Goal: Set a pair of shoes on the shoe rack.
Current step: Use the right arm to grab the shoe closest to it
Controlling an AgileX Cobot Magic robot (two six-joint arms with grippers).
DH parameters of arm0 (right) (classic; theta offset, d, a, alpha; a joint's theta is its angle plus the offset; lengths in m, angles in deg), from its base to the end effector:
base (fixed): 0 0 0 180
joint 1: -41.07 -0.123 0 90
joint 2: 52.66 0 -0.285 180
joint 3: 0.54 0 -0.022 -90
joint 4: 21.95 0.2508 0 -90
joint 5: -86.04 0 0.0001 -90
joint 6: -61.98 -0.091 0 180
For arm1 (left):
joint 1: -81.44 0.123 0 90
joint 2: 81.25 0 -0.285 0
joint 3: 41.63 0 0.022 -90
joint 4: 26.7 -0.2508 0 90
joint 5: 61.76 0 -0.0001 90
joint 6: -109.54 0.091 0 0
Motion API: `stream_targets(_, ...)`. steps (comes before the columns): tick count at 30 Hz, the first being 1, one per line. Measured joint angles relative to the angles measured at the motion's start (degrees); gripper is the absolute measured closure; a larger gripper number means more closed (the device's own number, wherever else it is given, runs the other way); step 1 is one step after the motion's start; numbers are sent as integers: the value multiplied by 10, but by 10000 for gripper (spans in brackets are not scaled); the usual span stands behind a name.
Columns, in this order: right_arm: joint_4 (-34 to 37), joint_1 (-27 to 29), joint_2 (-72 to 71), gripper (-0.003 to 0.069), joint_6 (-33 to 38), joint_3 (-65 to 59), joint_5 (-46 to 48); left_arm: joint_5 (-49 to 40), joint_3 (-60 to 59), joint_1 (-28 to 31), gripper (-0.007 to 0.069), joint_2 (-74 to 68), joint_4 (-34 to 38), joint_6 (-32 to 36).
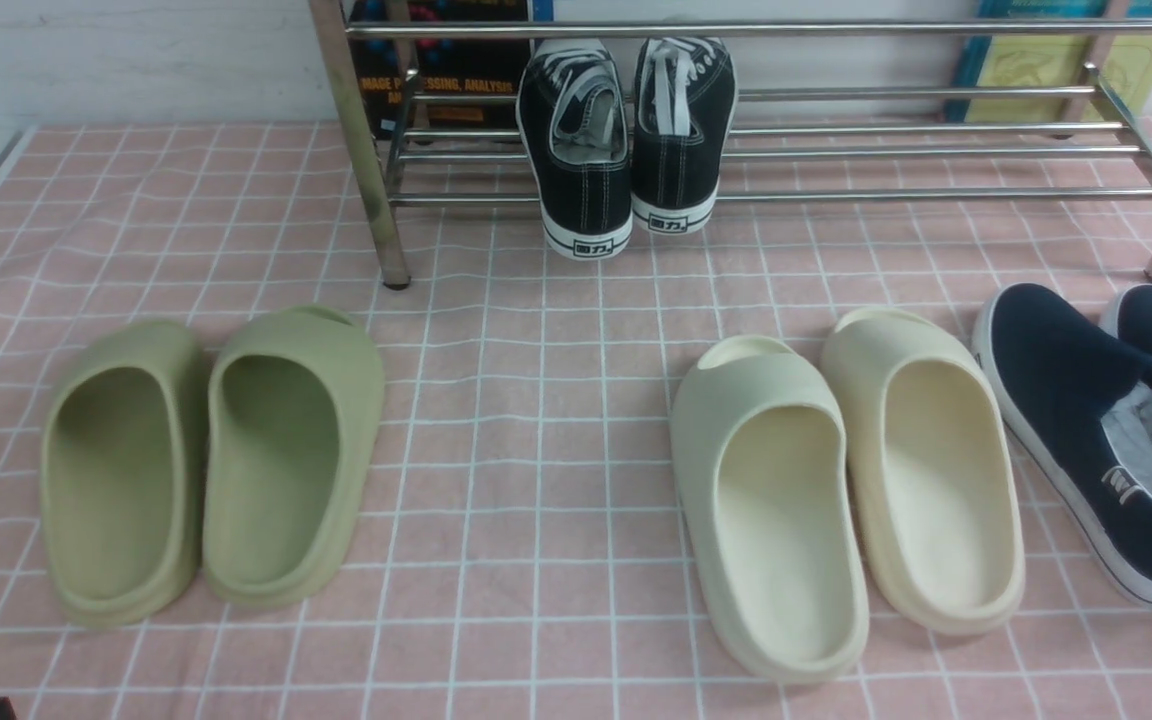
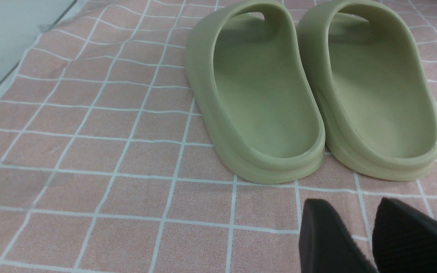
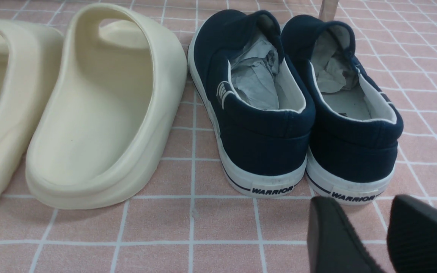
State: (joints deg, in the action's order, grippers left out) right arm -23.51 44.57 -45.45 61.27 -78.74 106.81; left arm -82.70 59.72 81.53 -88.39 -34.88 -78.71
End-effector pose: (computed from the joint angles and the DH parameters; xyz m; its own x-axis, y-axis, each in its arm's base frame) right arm 0.0527 -0.0041 0.1753 -0.2789 0.0040 -0.9603 0.0667 0.9977 -0.0152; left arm 0.0528 0.0047 0.1728 -0.2841 -0.0110 -0.9587 -0.0533 0.9986 0.0044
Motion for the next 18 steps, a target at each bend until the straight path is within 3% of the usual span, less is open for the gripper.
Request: stream_targets(18, 64, 0, 0, 419, 0, 0, 0, 0, 0, 0, 387, 0, 0, 0)
